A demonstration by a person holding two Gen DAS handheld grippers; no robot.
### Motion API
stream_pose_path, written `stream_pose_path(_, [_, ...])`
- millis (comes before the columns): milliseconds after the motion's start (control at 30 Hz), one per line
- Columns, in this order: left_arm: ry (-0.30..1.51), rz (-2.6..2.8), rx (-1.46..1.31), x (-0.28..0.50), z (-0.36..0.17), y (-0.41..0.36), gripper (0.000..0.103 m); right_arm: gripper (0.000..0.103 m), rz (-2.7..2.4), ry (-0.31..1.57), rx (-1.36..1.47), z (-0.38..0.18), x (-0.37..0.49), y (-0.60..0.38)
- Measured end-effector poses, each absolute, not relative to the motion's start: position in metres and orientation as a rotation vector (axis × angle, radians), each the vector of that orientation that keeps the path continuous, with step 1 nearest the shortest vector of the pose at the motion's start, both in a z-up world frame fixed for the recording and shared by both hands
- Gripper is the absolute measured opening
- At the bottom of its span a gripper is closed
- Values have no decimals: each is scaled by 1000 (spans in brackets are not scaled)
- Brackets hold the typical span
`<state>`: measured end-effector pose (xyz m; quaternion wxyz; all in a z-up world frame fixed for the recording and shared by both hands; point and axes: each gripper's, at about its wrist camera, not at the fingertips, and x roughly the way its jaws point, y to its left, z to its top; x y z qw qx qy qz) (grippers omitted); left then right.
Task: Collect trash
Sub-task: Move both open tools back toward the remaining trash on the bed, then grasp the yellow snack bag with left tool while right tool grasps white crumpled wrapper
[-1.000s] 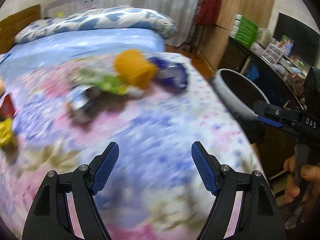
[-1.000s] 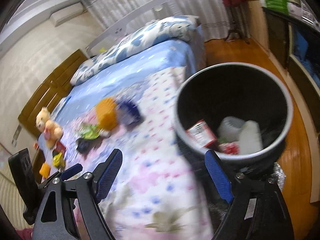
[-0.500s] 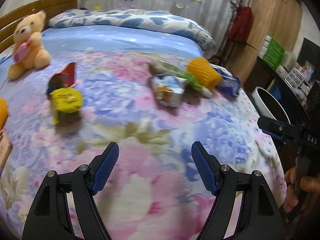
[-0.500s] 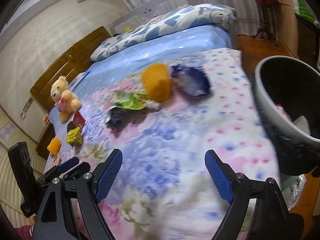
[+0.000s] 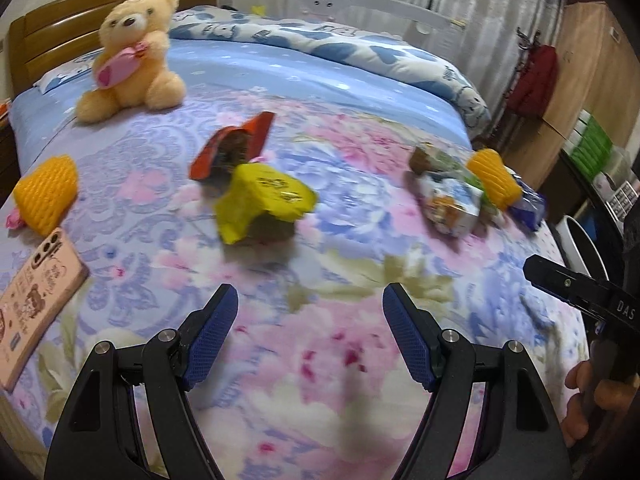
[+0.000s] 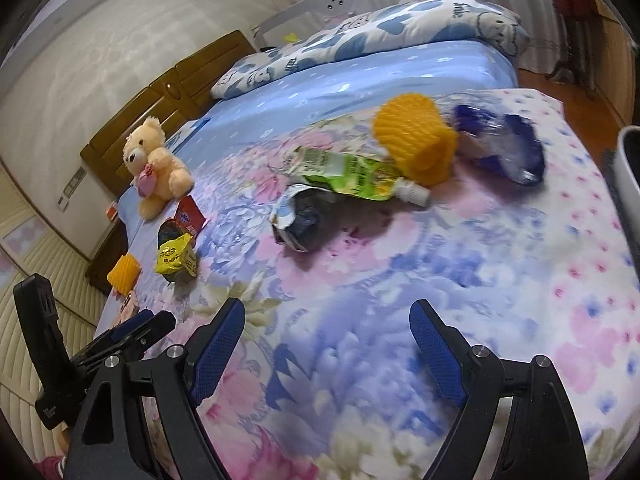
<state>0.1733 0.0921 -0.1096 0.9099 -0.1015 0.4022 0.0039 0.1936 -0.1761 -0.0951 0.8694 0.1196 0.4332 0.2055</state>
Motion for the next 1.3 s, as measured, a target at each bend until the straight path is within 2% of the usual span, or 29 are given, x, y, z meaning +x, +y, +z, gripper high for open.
stream_pose_path(533, [844,96,-192,217,-116,130,76,85,455,926,214,-109,243,-130])
stream_pose_path(600, [842,88,-184,220,-118,131,72,84,448,922,219,-111,249,-128])
stream_pose_path(633, [844,86,-179,222,-120,131,64,84,441,919,218,-112,252,-126])
stream_pose_path(667, [852,80,-175,225,-122,130,54,80,435,919,216,-113,255,-124])
stream_pose_path(700, [859,71,-175,228,-124,130,48,71,428,923,217,-115,259,-122])
stream_pose_path(733, [867,63,-176,230,-126,130,31,65,425,928,218,-116,261,-121])
stream_pose_path(767, [881,57,-178,233,-129,129,20,52,416,926,216,-117,264,-120])
stream_pose_path(800, [886,52,-180,234,-130,128,18,35,406,924,209,-118,266,-119])
stream_pose_path(867, [873,47,-178,232,-128,126,13,27,435,939,230,-119,268,-119])
stream_pose_path(1300, [856,-93,-151,209,-107,73,12,25,467,910,260,-99,217,-160])
